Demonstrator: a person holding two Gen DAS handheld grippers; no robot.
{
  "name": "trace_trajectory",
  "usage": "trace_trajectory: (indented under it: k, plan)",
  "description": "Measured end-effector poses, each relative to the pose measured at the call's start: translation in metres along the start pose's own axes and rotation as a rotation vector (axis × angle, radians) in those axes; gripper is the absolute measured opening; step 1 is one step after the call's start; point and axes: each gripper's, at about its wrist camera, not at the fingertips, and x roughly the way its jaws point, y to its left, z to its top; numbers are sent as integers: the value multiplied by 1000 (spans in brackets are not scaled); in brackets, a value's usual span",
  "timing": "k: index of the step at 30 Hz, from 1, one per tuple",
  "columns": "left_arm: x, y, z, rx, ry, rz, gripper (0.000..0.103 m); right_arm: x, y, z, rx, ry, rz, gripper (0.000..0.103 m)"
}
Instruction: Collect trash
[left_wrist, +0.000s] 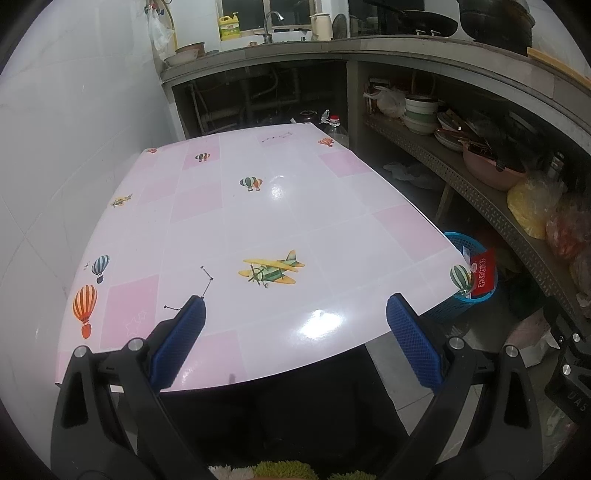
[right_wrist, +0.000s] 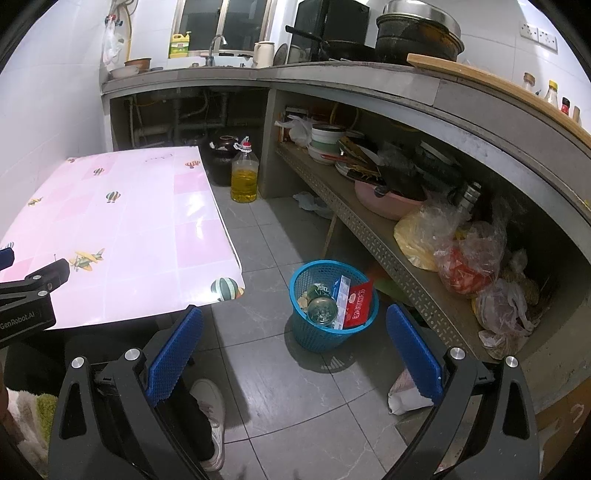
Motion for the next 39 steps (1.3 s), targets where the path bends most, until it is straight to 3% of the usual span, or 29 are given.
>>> trace_trajectory:
  k: [39]
  plan:
    - [2,0,-4,-18,22,-3,94,-1,0,2,4,-2,0,96]
